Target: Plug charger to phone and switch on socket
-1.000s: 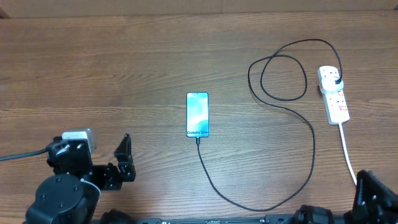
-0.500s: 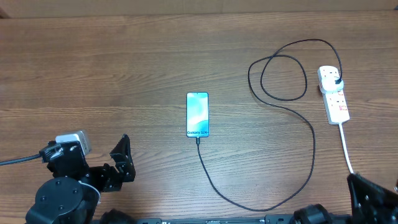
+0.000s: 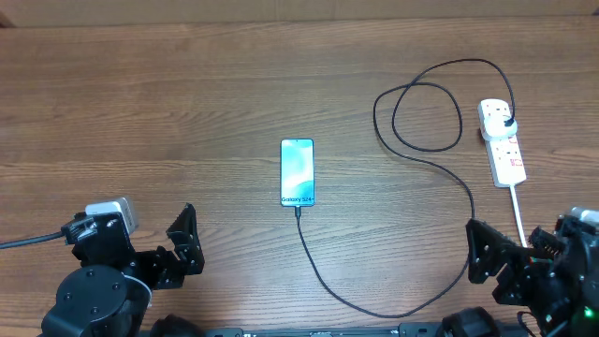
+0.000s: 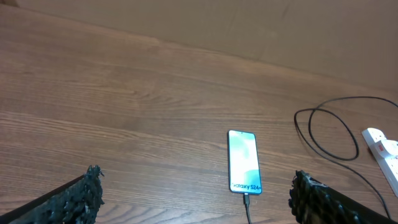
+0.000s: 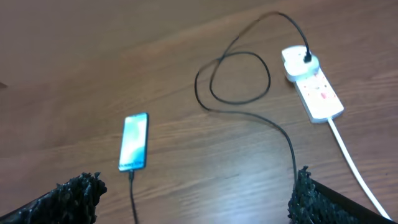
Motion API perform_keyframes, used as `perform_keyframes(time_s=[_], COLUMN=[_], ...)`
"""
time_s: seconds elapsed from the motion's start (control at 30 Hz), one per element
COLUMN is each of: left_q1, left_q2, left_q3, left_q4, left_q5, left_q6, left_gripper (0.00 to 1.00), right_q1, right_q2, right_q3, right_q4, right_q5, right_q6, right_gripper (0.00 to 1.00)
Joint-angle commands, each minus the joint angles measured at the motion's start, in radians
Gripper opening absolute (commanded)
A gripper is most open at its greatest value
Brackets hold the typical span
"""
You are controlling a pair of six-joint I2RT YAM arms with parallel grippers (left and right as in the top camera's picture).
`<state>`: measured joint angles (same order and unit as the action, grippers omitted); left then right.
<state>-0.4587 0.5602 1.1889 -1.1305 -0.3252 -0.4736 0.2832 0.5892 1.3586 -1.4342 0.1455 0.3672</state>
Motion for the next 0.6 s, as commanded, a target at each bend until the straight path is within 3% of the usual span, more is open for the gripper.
perform_keyframes(time_s=[0.0,0.27,0.57], left_q1=[-0.006,-0.006,-0.006], left_q2=[-0.011,-0.011,-0.011], left_q3=[-0.003,-0.003,-0.003], left_q4=[0.000,0.000,0.000], left_q5=[0.004,0.004,0.004], left_q6=[-0.024,-0.024,-0.024], left_gripper=[1.00,1.00,1.00], right_q1=[0.006,0.006,-0.048], right_q2=[0.001,0.001,-0.014], right_q3=[-0.010,-0.011,-0.161], right_q4=[-0.004,-0.010,0.183], right_q5=[-0.011,-0.008,0.026], right_q6=[0.006,0.000,-0.012], right_gripper=[1.00,1.00,1.00])
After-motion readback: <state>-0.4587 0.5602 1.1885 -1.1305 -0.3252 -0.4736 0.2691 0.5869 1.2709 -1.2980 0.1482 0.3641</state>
